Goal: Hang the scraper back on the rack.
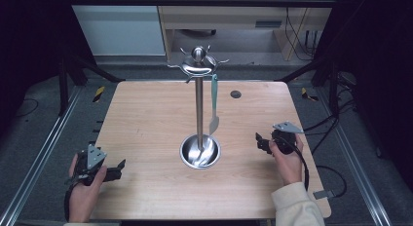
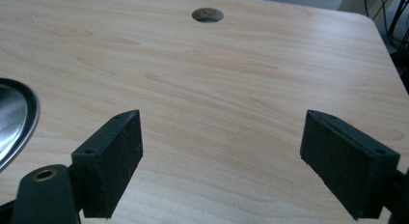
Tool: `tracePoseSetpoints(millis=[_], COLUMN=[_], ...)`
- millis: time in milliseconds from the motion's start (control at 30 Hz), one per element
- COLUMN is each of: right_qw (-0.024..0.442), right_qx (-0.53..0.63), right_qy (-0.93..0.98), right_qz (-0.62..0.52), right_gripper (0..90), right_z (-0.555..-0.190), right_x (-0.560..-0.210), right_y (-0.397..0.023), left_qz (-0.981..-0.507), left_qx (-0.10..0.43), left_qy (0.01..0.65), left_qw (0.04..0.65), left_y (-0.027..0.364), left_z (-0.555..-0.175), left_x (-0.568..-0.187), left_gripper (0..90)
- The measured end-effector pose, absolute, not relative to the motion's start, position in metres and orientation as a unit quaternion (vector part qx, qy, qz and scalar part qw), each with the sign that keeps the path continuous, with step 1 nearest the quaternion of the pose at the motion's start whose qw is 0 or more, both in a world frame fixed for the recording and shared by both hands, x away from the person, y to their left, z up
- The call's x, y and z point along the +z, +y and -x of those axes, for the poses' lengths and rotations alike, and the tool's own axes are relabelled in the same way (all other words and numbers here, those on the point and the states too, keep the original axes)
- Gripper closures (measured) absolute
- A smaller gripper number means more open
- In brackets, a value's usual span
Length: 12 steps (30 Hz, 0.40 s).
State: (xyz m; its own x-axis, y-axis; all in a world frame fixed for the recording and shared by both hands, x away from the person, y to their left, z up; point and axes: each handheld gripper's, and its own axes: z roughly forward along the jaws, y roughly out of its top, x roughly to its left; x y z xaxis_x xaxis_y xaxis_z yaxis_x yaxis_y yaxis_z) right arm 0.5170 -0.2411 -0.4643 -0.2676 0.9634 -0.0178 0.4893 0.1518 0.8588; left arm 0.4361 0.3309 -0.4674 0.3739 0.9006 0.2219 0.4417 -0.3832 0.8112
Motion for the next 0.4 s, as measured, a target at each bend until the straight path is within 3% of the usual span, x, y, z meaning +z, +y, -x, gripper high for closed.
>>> tracePoseSetpoints(millis=[400], right_qw=[0.309], right_qx=[0.4], right_qy=[0.708], right_qz=[-0.494], right_gripper=[15.3], right_z=[-0.5139], right_x=[-0.4718], right_y=[-0.239], left_qz=[-0.756], left_qx=[0.34], left_qy=[0.442], left_qw=[0.343], left_y=[0.3303], left_z=[-0.4387], left_x=[-0.4695], left_gripper=[3.3])
